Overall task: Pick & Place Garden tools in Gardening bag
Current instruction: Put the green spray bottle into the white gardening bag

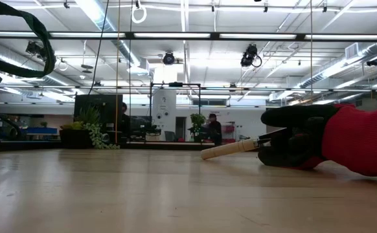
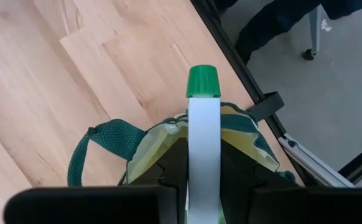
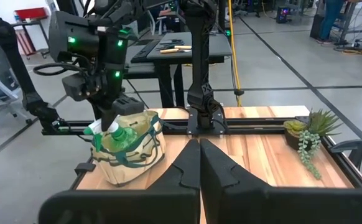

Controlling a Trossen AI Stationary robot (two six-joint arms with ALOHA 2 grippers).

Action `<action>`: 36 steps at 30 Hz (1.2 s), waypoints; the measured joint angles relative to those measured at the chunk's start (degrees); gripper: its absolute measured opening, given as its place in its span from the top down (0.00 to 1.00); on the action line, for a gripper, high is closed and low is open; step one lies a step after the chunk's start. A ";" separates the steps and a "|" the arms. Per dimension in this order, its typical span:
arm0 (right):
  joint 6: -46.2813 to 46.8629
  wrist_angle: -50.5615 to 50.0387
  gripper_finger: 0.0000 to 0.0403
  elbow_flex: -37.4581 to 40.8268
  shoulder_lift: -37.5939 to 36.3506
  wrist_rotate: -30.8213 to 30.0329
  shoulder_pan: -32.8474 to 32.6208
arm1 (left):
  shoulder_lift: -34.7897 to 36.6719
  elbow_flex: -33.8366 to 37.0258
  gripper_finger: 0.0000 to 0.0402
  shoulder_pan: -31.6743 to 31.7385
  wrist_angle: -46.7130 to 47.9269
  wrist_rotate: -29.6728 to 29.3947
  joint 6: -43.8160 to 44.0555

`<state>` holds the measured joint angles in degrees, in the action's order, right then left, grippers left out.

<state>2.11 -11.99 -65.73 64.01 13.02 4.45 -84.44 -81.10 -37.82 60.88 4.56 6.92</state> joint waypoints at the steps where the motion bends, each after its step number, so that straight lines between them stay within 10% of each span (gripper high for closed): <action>1: -0.02 0.00 1.00 0.00 0.00 0.00 -0.02 | 0.00 0.00 0.83 0.00 0.00 0.00 -0.02; 36: -2.75 -0.04 1.00 0.00 0.00 -0.09 0.00 | 0.00 0.00 0.81 -0.04 -2.80 -0.26 2.65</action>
<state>-0.64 -12.03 -65.73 64.01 12.93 4.45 -84.44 -81.10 -37.87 58.08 4.29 9.57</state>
